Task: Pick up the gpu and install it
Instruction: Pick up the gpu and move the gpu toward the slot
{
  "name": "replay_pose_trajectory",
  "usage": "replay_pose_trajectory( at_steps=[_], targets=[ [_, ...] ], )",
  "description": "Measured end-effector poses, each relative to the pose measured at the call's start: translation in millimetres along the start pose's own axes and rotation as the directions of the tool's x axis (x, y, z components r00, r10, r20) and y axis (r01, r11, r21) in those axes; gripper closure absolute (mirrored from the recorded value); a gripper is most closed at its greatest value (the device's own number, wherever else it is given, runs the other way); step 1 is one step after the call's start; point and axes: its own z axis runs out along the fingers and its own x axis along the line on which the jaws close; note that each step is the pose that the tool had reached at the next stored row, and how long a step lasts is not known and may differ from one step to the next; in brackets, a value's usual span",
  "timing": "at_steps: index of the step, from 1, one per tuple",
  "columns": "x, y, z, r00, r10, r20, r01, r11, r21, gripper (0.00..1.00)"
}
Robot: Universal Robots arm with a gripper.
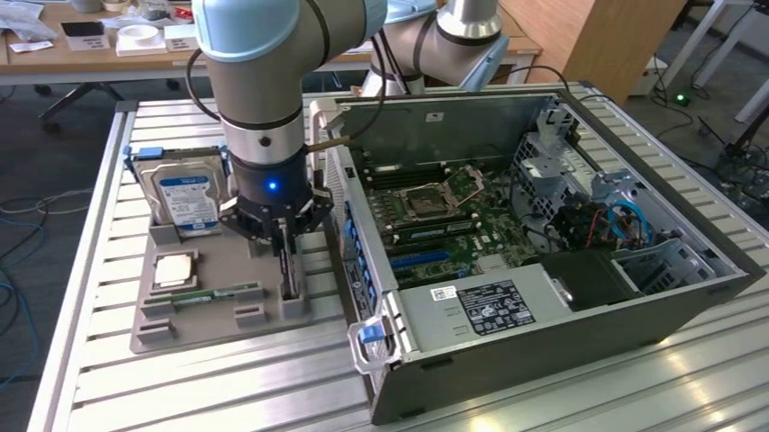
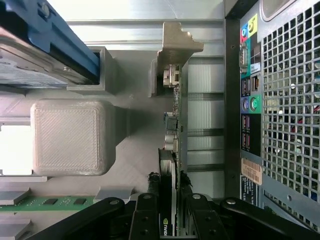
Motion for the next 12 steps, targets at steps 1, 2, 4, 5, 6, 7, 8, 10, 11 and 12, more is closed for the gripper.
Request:
replay_pose_trajectory(
  at_steps=[1,2,4,5,6,7,8,10,11,12],
  targets=[
    [0.0,0.0,0.0,1.0,0.0,0.0,0.0,1.0,0.0,0.74],
    [0.0,0.0,0.0,1.0,0.0,0.0,0.0,1.0,0.0,0.74],
    [0.0,0.0,0.0,1.0,0.0,0.0001,0.0,1.0,0.0,0.74],
    [0.0,0.0,-0.1,1.0,0.0,0.0003,0.0,1.0,-0.0002,0.74],
    [-0.1,0.1,-0.7,1.0,0.0,0.0006,0.0,1.0,-0.0007,0.74],
    [-0.1,0.2,-2.4,1.0,0.0,0.0004,0.0,1.0,-0.0004,0.74],
    [-0.1,0.2,-4.7,1.0,0.0,0.0,0.0,1.0,-0.0001,0.74],
    [-0.2,0.3,-9.1,1.0,0.0,0.0001,0.0,1.0,0.0,0.74],
    [-0.3,0.4,-11.7,1.0,0.0,0.0002,0.0,1.0,-0.0001,0.74],
    [-0.7,1.1,-31.3,1.0,0.0,0.0001,0.0,1.0,-0.0001,0.74]
  ],
)
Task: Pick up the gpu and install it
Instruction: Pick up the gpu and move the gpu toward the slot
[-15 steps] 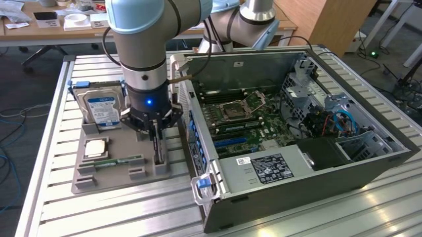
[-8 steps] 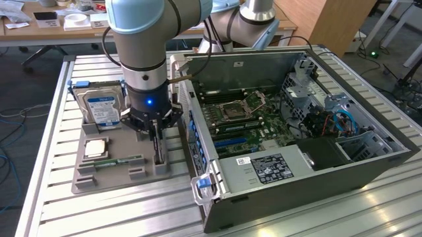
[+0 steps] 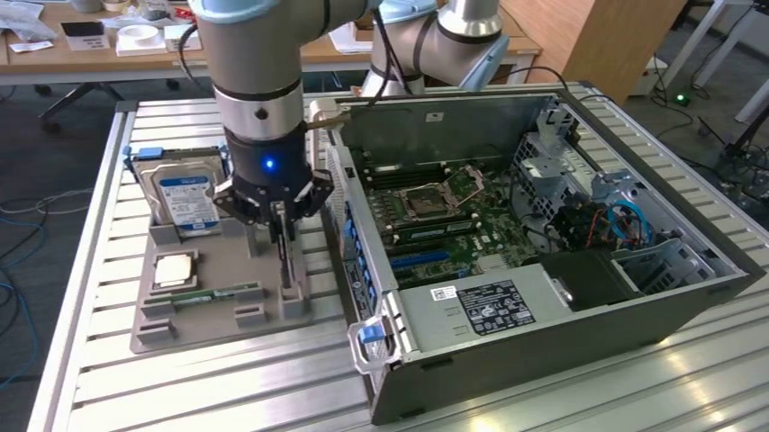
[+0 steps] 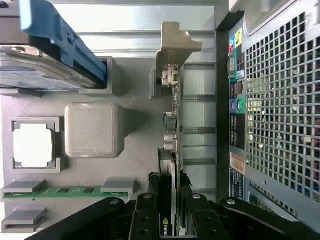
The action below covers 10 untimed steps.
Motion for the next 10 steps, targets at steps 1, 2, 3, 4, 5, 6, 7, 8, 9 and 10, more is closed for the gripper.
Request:
replay_pose_trajectory(
  at_steps=[1,2,3,4,5,6,7,8,9,10],
  targets=[
    [-0.1,0.2,-4.8,1.0,0.0,-0.0001,0.0,1.0,0.0,0.74],
    [-0.2,0.3,-8.5,1.0,0.0,0.0,0.0,1.0,0.0,0.74],
    [-0.3,0.5,-12.7,1.0,0.0,0.0,0.0,1.0,0.0,0.74],
    [-0.4,0.6,-16.6,1.0,0.0,0.0,0.0,1.0,0.0,0.74],
    [-0.5,0.7,-20.6,1.0,0.0,0.0,0.0,1.0,0.0,0.74],
    [-0.6,0.8,-24.4,1.0,0.0,0.0,0.0,1.0,0.0001,0.74],
    [-0.7,1.0,-28.2,1.0,0.0,-0.0001,0.0,1.0,0.0,0.74],
    [-0.8,1.1,-32.0,1.0,0.0,-0.0001,0.0,1.0,0.0,0.74],
    [-0.9,1.3,-35.3,1.0,0.0,0.0001,0.0,1.0,-0.0001,0.74],
    [-0.9,1.4,-38.9,1.0,0.0,-0.0001,0.0,1.0,0.0,0.74]
  ],
)
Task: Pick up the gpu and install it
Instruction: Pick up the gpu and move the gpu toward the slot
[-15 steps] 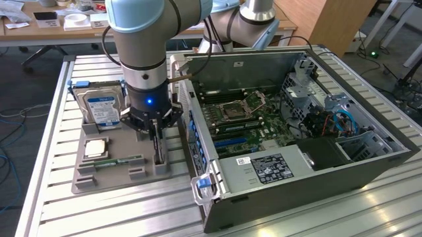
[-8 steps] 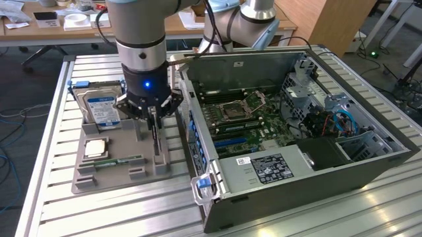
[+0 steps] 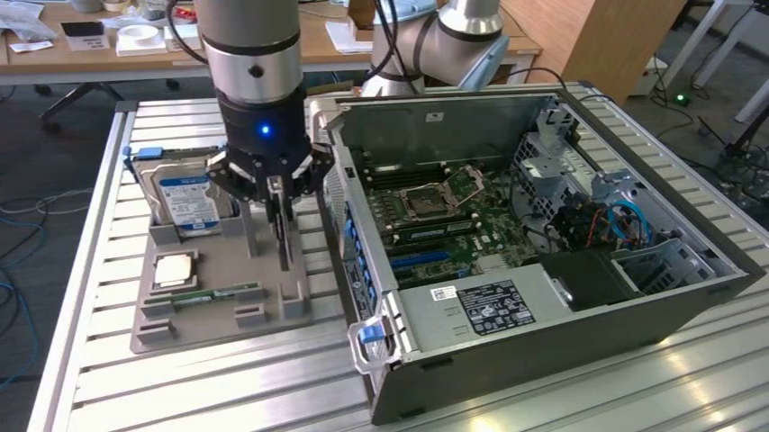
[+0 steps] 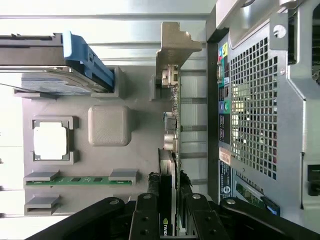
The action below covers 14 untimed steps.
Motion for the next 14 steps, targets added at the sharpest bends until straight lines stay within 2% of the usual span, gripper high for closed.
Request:
replay_pose_trajectory(
  at_steps=[14],
  targets=[
    [-1.1,1.7,-47.7,1.0,0.0,0.0,0.0,1.0,0.0001,0.74]
  ],
)
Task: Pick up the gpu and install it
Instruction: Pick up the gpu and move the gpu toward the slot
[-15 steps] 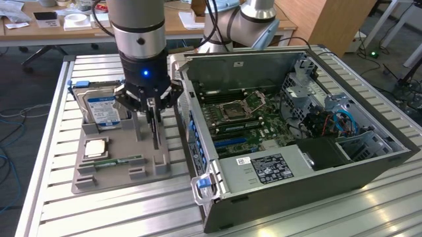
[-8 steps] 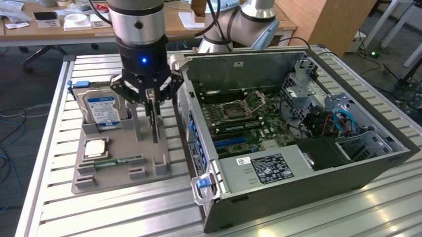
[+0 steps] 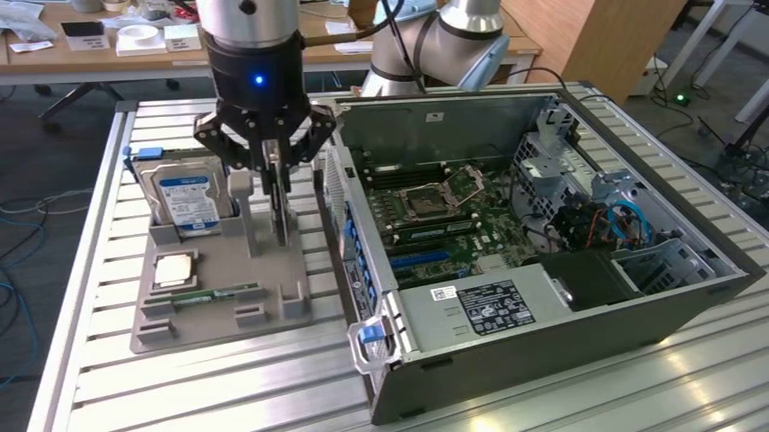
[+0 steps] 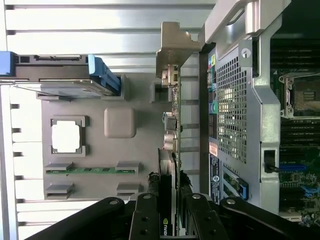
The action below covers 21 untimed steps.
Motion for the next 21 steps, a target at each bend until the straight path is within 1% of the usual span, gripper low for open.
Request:
replay_pose_trajectory(
  at_steps=[9,18,21],
  targets=[
    [-0.8,1.2,-32.5,1.0,0.0,0.0,0.0,1.0,0.0,0.74],
    [-1.3,2.0,-55.5,1.0,0.0,0.0,0.0,1.0,0.0003,0.74],
    [-1.5,2.1,-60.8,1.0,0.0,0.0,0.0,1.0,0.0004,0.74]
  ],
)
